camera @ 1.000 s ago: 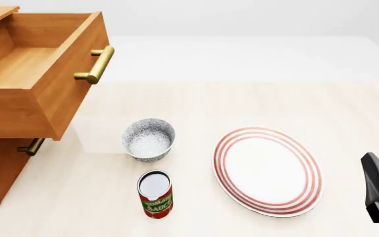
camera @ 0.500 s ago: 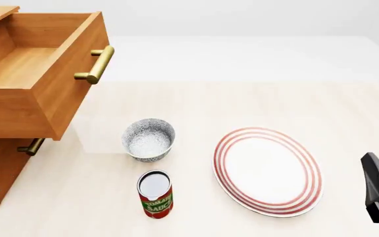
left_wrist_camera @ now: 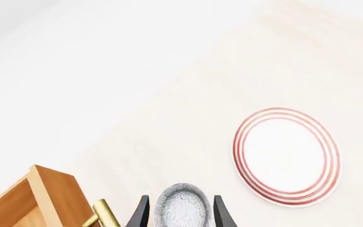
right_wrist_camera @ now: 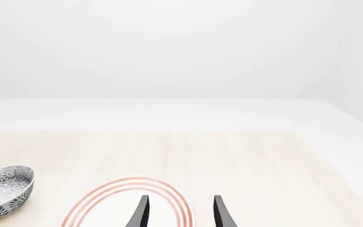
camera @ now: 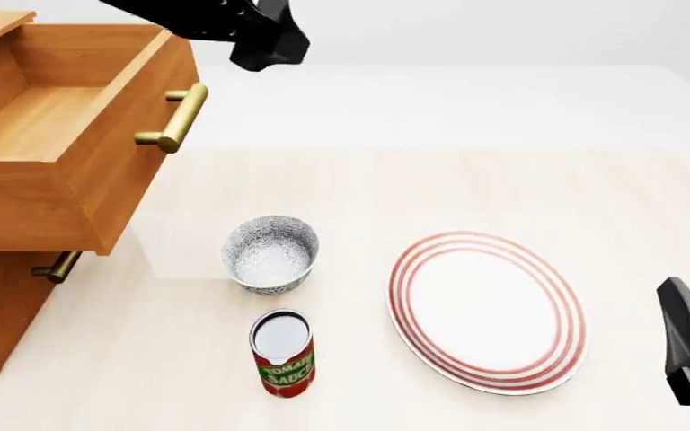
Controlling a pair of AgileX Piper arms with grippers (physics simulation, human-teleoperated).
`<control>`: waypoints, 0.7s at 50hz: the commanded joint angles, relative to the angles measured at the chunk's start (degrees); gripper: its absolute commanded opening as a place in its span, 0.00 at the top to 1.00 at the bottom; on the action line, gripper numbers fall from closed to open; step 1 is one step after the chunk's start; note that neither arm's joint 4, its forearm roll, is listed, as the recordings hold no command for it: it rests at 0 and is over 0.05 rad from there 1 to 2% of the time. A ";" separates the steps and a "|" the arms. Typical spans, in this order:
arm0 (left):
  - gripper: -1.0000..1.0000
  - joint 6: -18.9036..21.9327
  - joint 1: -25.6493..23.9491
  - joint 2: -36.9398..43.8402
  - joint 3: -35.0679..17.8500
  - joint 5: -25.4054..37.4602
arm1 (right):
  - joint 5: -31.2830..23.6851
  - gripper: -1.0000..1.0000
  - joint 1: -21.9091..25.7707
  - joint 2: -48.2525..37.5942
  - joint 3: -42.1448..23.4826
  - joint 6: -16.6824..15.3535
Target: Put the bowl in the top drawer of the cabinet.
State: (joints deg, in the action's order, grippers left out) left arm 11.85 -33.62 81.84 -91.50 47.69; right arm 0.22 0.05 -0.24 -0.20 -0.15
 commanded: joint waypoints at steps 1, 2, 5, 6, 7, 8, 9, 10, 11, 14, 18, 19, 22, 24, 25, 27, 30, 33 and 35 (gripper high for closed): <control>0.00 -0.37 -0.17 3.69 -0.01 0.85 | 0.01 0.00 0.00 0.01 0.00 -0.01; 0.00 -0.63 -0.23 3.85 0.06 0.68 | -0.01 0.00 0.00 -0.01 0.00 0.01; 0.00 -2.60 -1.93 4.00 2.13 -1.00 | 0.00 0.00 0.01 0.00 0.00 -0.01; 0.00 -2.54 -2.34 3.95 3.34 -1.84 | 0.00 0.00 0.00 0.00 0.00 -0.01; 0.00 -2.54 -2.34 3.94 3.37 -1.86 | 0.00 0.00 0.00 0.00 0.00 -0.01; 0.00 -2.76 -2.20 3.98 3.86 -2.35 | 0.00 0.00 0.00 0.00 0.00 -0.01; 0.00 -2.77 -1.65 4.03 4.06 -2.79 | 0.00 0.00 0.00 0.00 0.00 0.00; 0.00 -1.91 -0.54 3.96 4.28 -3.64 | 0.00 0.00 0.00 0.00 0.00 -0.01; 0.00 -2.47 -0.70 4.05 4.38 -3.60 | 0.01 0.00 0.00 0.01 0.00 -0.01; 0.00 -2.97 -0.35 4.28 5.57 -3.95 | 0.00 0.00 -0.01 0.00 0.00 0.01; 0.00 -3.57 -0.24 4.74 6.63 -4.56 | 0.00 0.00 0.01 0.00 0.00 0.00; 0.00 -3.70 -0.25 4.91 7.11 -4.85 | 0.01 0.00 0.00 0.00 0.00 0.01; 0.00 -5.00 -1.19 4.97 8.75 -5.80 | 0.00 0.00 0.00 0.00 0.00 -0.01; 0.00 -4.85 -0.86 5.13 9.85 -6.57 | 0.00 0.00 0.00 0.00 0.00 -0.01; 0.00 -4.85 -0.86 5.12 9.87 -6.58 | 0.00 0.00 0.00 0.00 0.00 -0.01; 0.00 -4.64 -0.40 5.58 10.18 -7.23 | 0.01 0.00 0.00 0.01 0.00 -0.01; 0.00 -5.09 -0.58 5.76 10.53 -7.76 | 0.00 0.00 0.00 0.00 0.00 -0.03; 0.00 -5.10 -0.63 6.06 11.02 -8.54 | 0.00 0.00 0.00 0.00 0.00 0.00; 0.00 -5.33 -0.72 6.24 11.33 -8.93 | 0.00 0.00 0.00 0.00 0.00 0.01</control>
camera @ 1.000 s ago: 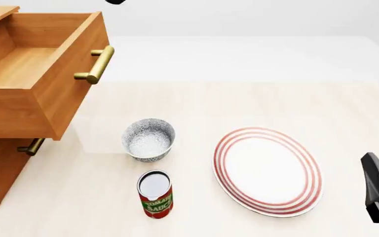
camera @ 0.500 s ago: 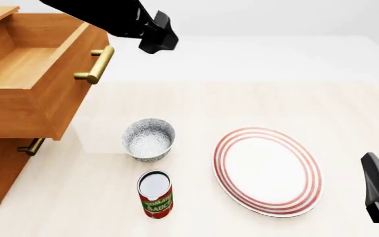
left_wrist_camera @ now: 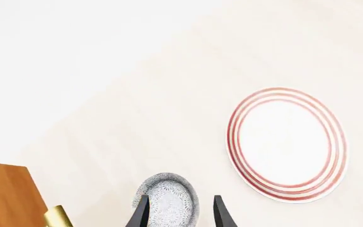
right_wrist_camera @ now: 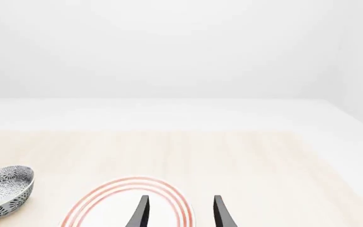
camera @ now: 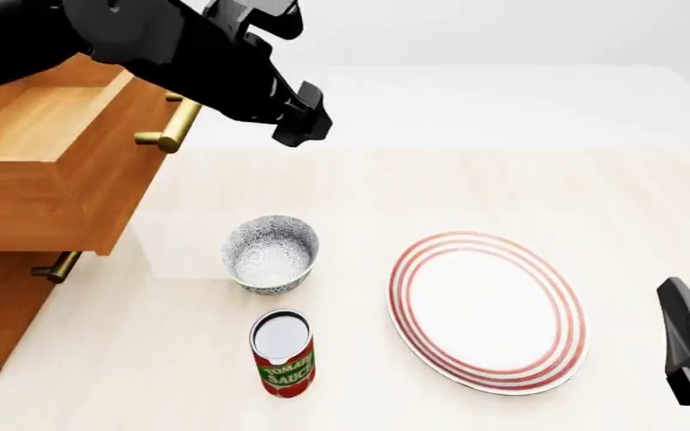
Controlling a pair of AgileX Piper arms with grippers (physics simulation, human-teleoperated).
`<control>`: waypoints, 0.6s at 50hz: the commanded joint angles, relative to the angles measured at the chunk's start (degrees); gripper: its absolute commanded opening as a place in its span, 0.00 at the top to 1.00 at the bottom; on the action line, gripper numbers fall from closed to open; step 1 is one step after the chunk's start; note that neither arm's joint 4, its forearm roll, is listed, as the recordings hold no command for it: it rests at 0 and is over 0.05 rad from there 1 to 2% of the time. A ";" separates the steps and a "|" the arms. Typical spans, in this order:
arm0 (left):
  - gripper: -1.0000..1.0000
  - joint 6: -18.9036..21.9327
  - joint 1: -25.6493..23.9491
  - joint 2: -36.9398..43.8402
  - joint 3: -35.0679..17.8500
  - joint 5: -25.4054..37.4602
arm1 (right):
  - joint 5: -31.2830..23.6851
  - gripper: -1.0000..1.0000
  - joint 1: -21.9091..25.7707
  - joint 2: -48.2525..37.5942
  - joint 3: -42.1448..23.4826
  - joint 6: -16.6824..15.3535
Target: Put the bowl in the top drawer of the cabinet.
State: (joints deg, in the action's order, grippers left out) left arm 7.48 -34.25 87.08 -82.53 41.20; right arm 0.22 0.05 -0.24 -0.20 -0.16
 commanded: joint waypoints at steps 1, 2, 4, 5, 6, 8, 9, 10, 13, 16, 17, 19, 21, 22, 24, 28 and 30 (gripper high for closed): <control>0.00 -0.96 -0.09 0.99 2.37 -2.44 | 0.00 0.00 0.00 0.00 0.00 0.01; 0.00 -1.24 -0.02 1.41 2.66 -2.76 | 0.01 0.00 0.01 0.01 0.00 0.00; 0.00 -0.13 1.87 2.09 3.44 -3.54 | 0.00 0.00 0.01 0.00 0.00 0.00; 0.00 -0.04 2.96 2.28 3.73 -4.10 | 0.01 0.00 0.00 0.01 0.00 0.00; 0.00 0.41 2.36 2.50 4.35 -4.54 | 0.00 0.00 -0.01 0.00 0.00 -0.01; 0.00 1.01 2.15 2.78 5.30 -5.42 | 0.00 0.00 0.00 0.00 0.00 0.01; 0.00 0.96 1.96 3.05 5.42 -5.64 | 0.00 0.00 0.00 0.00 0.00 0.00; 0.00 0.81 1.68 3.15 5.61 -5.94 | 0.00 0.00 -0.01 0.00 0.00 0.00; 0.00 -0.50 0.53 3.49 5.90 -6.57 | -0.01 0.00 0.00 -0.01 0.00 0.00; 0.00 -2.47 0.43 3.86 5.95 -7.37 | 0.00 0.00 0.00 0.00 0.00 -0.02; 0.00 -3.00 0.32 4.04 5.74 -7.38 | 0.00 0.00 0.00 0.00 0.00 0.00; 0.00 -2.27 0.06 4.00 5.94 -7.40 | 0.01 0.00 0.00 0.01 0.00 0.00; 0.00 -2.20 0.59 4.00 6.42 -7.89 | -0.01 0.00 -0.02 0.00 0.00 0.01; 0.00 -2.11 0.90 4.15 6.39 -8.11 | 0.00 0.00 0.00 0.00 0.00 0.00; 0.00 -2.04 1.42 4.24 6.56 -8.55 | 0.00 0.00 0.00 0.00 0.00 0.00; 0.00 -2.26 1.68 4.46 7.42 -9.63 | 0.00 0.00 0.00 0.00 0.00 0.01; 0.00 -2.25 2.03 4.64 7.56 -10.06 | 0.00 0.00 -0.01 0.00 0.00 0.00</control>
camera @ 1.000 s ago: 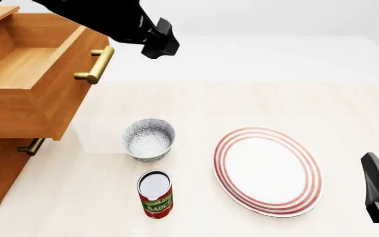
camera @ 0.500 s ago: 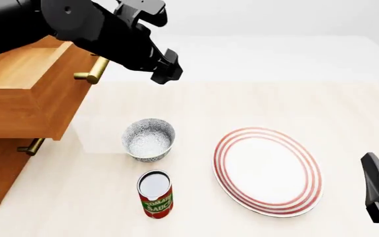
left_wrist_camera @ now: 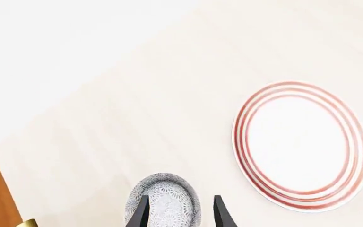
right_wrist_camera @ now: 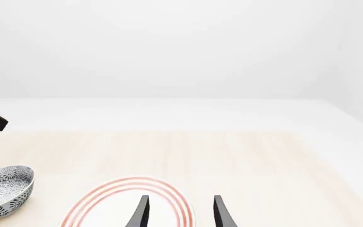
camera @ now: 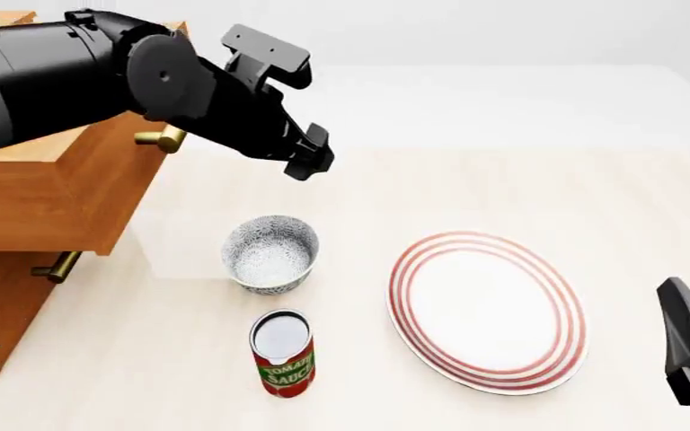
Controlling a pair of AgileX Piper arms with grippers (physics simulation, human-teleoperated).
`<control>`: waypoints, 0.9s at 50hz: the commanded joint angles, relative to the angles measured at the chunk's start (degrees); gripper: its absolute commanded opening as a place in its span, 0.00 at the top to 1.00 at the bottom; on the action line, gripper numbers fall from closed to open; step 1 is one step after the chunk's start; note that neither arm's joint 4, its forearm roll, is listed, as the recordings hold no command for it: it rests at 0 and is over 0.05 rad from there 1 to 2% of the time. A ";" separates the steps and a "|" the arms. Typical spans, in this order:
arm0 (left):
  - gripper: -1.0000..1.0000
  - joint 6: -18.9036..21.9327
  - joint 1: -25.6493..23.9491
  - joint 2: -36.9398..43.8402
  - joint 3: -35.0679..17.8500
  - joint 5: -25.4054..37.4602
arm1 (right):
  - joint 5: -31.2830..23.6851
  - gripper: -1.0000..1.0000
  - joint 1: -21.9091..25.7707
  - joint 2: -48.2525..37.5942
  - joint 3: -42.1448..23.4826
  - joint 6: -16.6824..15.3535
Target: Put the bowl in the top drawer of the cabinet.
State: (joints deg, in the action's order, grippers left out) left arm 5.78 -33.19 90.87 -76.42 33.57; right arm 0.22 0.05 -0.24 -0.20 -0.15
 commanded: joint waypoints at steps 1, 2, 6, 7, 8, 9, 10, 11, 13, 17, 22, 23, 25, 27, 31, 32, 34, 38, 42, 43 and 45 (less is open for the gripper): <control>0.00 -0.71 0.98 1.05 1.51 -2.62 | 0.00 0.00 0.01 0.00 0.00 0.00; 0.00 -1.02 0.77 1.25 1.73 -2.73 | 0.00 0.00 0.01 0.00 0.00 0.00; 0.00 -1.63 0.50 2.03 3.01 -4.02 | 0.00 0.00 0.00 0.00 0.00 0.00; 0.00 -1.77 0.49 2.21 3.42 -4.36 | 0.00 0.00 0.00 0.00 0.00 -0.02; 0.00 -1.96 0.33 2.45 4.17 -5.02 | 0.01 0.00 0.00 0.01 0.00 0.00; 0.00 -2.16 0.19 2.57 4.59 -5.33 | 0.00 0.00 0.00 0.00 0.00 -0.01; 0.00 -2.54 0.00 2.70 4.91 -5.53 | 0.00 0.00 0.00 0.00 0.00 0.00; 0.00 -2.54 0.06 2.87 5.24 -5.86 | -0.01 0.00 -0.01 -0.01 0.00 0.01; 0.00 -2.85 0.01 3.01 5.36 -5.93 | 0.00 0.00 0.00 0.00 0.00 -0.01; 0.00 -2.92 0.30 3.71 5.93 -6.40 | 0.00 0.00 0.01 0.00 0.00 -0.01; 0.00 -3.55 0.10 4.52 6.81 -7.44 | 0.00 0.00 0.00 0.00 0.00 0.00; 0.00 -3.69 0.00 4.65 6.84 -7.48 | 0.01 0.00 -0.01 0.01 0.00 0.00; 0.00 -3.99 -0.22 4.96 6.97 -7.62 | 0.00 0.00 0.00 0.00 0.00 0.00; 0.00 -4.20 -0.22 5.09 7.05 -7.68 | 0.00 0.00 0.00 0.00 0.00 0.01; 0.00 -4.85 -0.27 5.55 7.64 -8.51 | 0.00 0.00 -0.01 0.00 0.00 0.00; 0.00 -4.63 -0.29 5.47 7.70 -8.62 | 0.00 0.00 0.00 0.00 0.00 -0.01; 0.00 -4.88 -0.60 5.39 7.16 -8.28 | 0.01 0.00 0.00 0.00 0.00 0.01; 0.00 -5.08 -0.63 5.83 6.91 -8.46 | 0.01 0.00 0.00 0.01 0.00 0.00; 0.00 -5.36 -1.08 6.57 6.79 -8.77 | 0.01 0.00 0.01 0.01 0.00 0.00; 0.00 -5.34 -1.02 6.76 6.85 -8.95 | 0.00 0.00 0.00 0.00 0.00 -0.01; 0.00 -5.30 -0.89 7.03 7.30 -9.33 | 0.00 0.00 0.00 0.00 0.00 0.01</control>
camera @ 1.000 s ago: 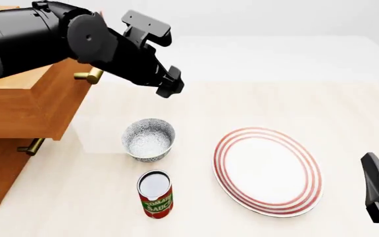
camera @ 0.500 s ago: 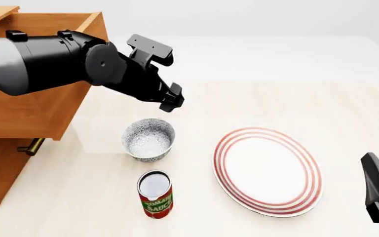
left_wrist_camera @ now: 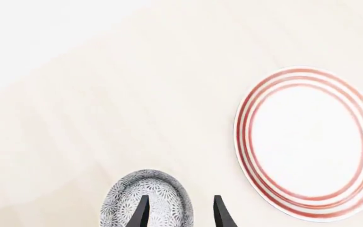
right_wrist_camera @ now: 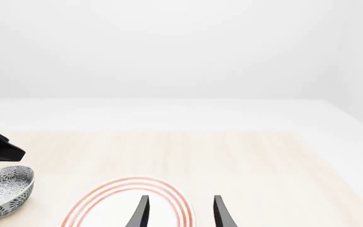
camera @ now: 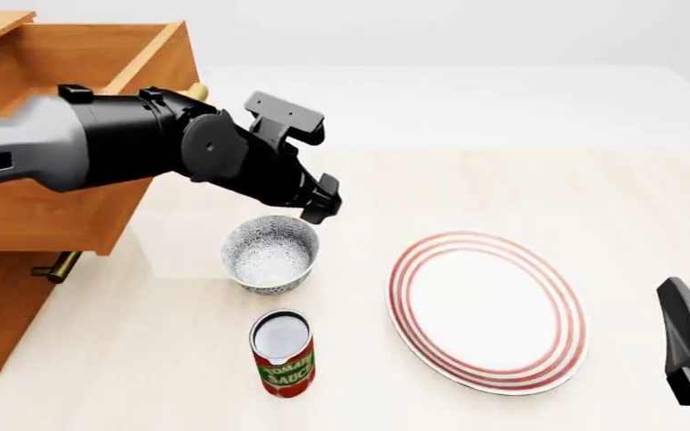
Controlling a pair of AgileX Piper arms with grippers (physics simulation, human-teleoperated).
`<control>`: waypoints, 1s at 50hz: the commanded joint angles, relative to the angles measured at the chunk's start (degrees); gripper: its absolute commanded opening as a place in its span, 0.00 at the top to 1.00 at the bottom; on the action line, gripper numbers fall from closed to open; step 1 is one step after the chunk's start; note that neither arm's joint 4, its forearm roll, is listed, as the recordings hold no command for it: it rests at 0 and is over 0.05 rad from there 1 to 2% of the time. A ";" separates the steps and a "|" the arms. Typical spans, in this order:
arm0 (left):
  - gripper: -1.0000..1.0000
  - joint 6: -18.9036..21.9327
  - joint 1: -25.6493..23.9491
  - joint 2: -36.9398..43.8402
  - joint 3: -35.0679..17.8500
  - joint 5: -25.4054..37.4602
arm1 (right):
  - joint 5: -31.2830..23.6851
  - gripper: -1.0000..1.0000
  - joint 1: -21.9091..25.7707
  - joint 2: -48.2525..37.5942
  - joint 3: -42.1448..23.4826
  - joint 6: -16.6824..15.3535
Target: Put the bowl in the top drawer of the cabinet.
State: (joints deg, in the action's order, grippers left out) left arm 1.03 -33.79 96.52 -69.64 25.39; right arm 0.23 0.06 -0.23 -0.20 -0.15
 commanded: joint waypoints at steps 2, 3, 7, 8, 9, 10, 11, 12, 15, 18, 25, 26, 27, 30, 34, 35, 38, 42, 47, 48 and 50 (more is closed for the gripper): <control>0.00 -0.83 -0.30 1.61 1.23 -1.63 | 0.00 0.00 0.00 0.00 0.00 -0.01; 0.00 -1.04 -0.17 2.02 2.28 -2.51 | 0.00 0.00 -0.01 0.00 0.00 0.00; 0.00 -1.12 -0.08 2.49 2.98 -3.15 | 0.00 0.00 -0.02 0.00 0.00 0.01; 0.00 -1.14 0.04 2.55 2.89 -3.12 | -0.01 0.00 0.01 -0.01 0.00 0.00; 0.00 -1.14 0.13 2.62 2.79 -3.05 | 0.00 0.00 0.00 0.00 0.00 0.00; 0.00 -0.92 0.29 2.72 2.65 -2.96 | 0.00 0.00 0.00 0.00 0.00 0.00; 0.00 -0.93 0.45 2.77 2.55 -2.92 | 0.00 0.00 0.00 0.00 0.00 0.01; 0.00 -0.93 0.45 2.77 2.55 -2.92 | 0.00 0.00 0.00 0.00 0.00 0.01; 0.00 -0.67 1.04 3.02 2.73 -3.09 | 0.00 0.00 -0.01 0.00 0.00 0.00; 0.00 -0.59 1.11 3.14 3.11 -3.35 | 0.00 0.00 0.00 0.00 0.00 0.01; 0.00 -0.18 1.20 3.87 2.83 -3.80 | 0.00 0.00 0.00 0.00 0.00 0.00; 0.00 -0.15 1.24 3.92 2.77 -3.81 | 0.00 0.00 0.00 0.00 0.00 0.01; 0.00 -0.03 1.19 3.88 2.93 -3.94 | 0.00 0.00 -0.01 0.00 0.00 0.00; 0.00 -0.25 1.35 4.58 4.50 -5.12 | 0.01 0.00 -0.02 0.01 0.00 0.02; 0.00 -1.03 1.25 5.27 5.39 -6.28 | 0.00 0.00 -0.01 0.00 0.00 -0.01; 0.00 -1.10 1.23 5.46 5.66 -6.59 | -0.01 0.00 0.00 -0.01 0.00 0.03; 0.00 -1.44 0.97 5.83 5.94 -7.04 | -0.01 0.00 0.01 -0.01 0.00 0.00; 0.00 -1.93 0.97 6.98 5.92 -7.91 | 0.00 0.00 0.00 0.00 0.00 0.00; 0.00 -3.12 -0.10 8.92 6.58 -9.76 | 0.00 0.00 0.00 0.00 0.00 0.01; 0.00 -3.24 -0.17 9.11 6.79 -9.99 | 0.00 0.00 0.00 0.00 0.00 0.01; 0.00 -3.52 -0.20 9.33 7.06 -10.24 | 0.00 0.00 0.01 0.00 0.00 -0.01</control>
State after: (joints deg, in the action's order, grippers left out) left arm -1.12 -33.30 103.64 -63.82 17.45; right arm 0.22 0.05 -0.24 -0.20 -0.15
